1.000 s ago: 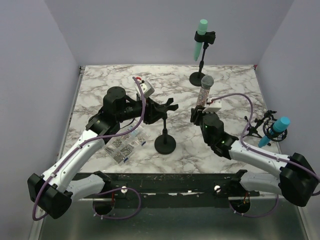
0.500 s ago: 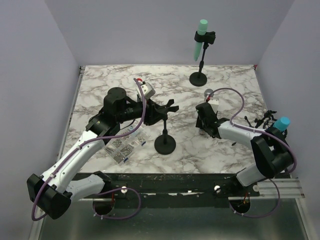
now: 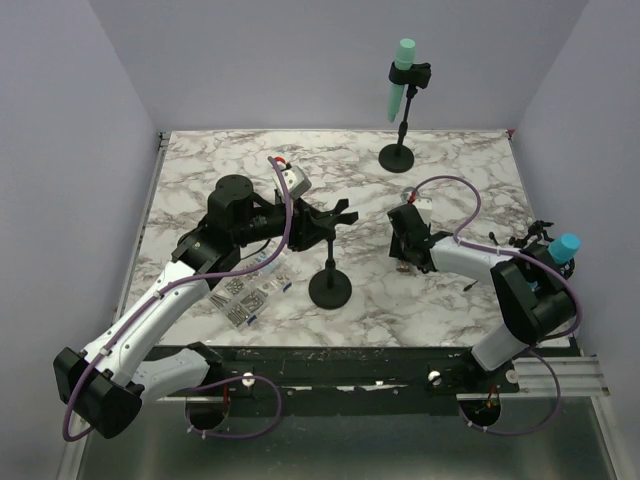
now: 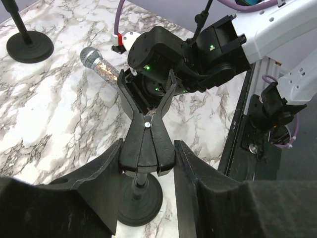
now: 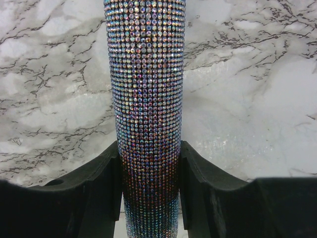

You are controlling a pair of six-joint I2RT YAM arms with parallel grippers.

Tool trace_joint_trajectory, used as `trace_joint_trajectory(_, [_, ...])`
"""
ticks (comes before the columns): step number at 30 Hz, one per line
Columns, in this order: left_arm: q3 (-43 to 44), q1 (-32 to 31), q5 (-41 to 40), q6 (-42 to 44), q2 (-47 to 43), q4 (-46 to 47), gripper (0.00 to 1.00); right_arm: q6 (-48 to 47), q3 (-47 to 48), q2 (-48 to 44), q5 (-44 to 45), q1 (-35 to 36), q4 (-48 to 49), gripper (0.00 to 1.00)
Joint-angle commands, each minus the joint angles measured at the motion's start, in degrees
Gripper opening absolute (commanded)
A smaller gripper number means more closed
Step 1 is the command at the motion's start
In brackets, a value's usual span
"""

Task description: Remove the microphone from the stand

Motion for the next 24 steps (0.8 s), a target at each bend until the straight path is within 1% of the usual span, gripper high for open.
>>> trace_joint_trajectory(1, [0.5, -0.5, -1.0, 0.2, -1.0, -1.0, 0.00, 0.3, 0.6, 1.6, -2.1, 0.0, -1.1, 0.29])
trace_joint_trajectory(6, [0.5, -0.6, -0.9, 0.1, -0.9, -1.1, 0.00, 0.1, 0.9, 2.0, -1.9, 0.0, -1.1, 0.41])
trace_joint_trajectory(12, [0.6, -0.8, -0.5, 0.1, -1.0, -1.2, 0.00, -0.6, 1.5, 1.6, -1.7, 0.0, -1.5, 0.60])
trace_joint_trajectory(15, [0.4, -0.8, -0.7, 0.1, -1.0, -1.3, 0.00, -0.9, 1.9, 1.2, -2.1, 0.0, -1.7, 0.71])
trace_joint_trajectory(16, [0.5, -0.9, -0.8, 0.1, -1.1, -1.2, 0.00, -0.9, 2.1, 1.1, -2.3, 0.0, -1.8, 0.72])
trace_joint_trajectory(20, [0.4, -1.1, -1.0, 0.1, -1.2, -1.2, 0.00, -1.9, 3.1, -0.7, -4.1, -0.1, -2.7, 0.73])
trace_joint_trajectory(24, [0.5, -1.2, -0.9, 0.1, -1.0, -1.6, 0.00, -3.1, 4.2, -5.0, -5.9, -0.1, -4.0, 0.74])
